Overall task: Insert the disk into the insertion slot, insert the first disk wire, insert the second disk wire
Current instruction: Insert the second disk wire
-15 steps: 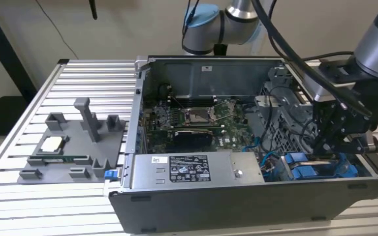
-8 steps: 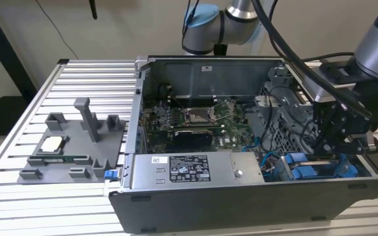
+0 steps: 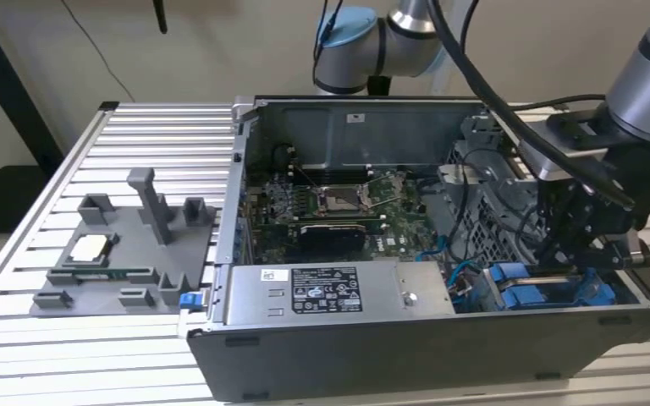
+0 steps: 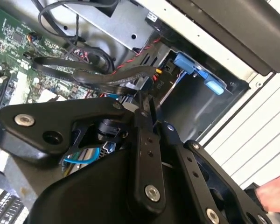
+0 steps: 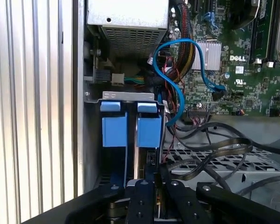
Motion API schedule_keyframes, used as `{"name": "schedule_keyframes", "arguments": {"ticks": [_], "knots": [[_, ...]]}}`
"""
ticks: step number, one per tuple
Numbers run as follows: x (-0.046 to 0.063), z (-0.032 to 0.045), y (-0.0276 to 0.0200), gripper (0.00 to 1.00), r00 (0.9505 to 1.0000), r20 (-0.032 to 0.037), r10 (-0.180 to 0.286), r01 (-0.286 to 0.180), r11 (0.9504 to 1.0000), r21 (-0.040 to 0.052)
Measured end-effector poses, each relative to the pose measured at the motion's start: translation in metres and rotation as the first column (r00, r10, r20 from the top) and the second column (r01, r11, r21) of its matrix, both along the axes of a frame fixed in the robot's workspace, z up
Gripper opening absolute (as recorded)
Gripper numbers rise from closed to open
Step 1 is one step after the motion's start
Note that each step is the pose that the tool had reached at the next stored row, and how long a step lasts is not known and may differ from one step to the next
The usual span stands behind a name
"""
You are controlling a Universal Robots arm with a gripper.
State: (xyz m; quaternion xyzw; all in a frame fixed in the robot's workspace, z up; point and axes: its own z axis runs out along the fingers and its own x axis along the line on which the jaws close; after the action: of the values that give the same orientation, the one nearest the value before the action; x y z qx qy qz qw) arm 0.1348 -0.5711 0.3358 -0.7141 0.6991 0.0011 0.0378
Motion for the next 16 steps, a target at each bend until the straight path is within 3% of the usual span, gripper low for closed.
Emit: {"name": "schedule_keyframes", "arguments": {"ticks": [3,4,7,13,14,16], "knots": [[0.000,0.0007,0.0001,0.17,1.0000,-0.0001,0.000,0.000,1.0000,0.0030],[0.000,0.0037,0.0000,0.24,1.0000,-0.0011,0.000,0.000,1.0000,0.0031],[0.000,0.0129,0.0000,0.24,1.0000,-0.0027,0.000,0.000,1.0000,0.0021],[0.000,0.0162,0.0000,0.24,1.0000,-0.0044,0.000,0.000,1.0000,0.0019],[0.001,0.0166,0.0000,0.24,1.0000,-0.0066,0.000,0.000,1.0000,0.0018],[0.002,0.0176,0.0000,0.24,0.9998,-0.0187,0.000,0.000,1.0000,0.0001]]}}
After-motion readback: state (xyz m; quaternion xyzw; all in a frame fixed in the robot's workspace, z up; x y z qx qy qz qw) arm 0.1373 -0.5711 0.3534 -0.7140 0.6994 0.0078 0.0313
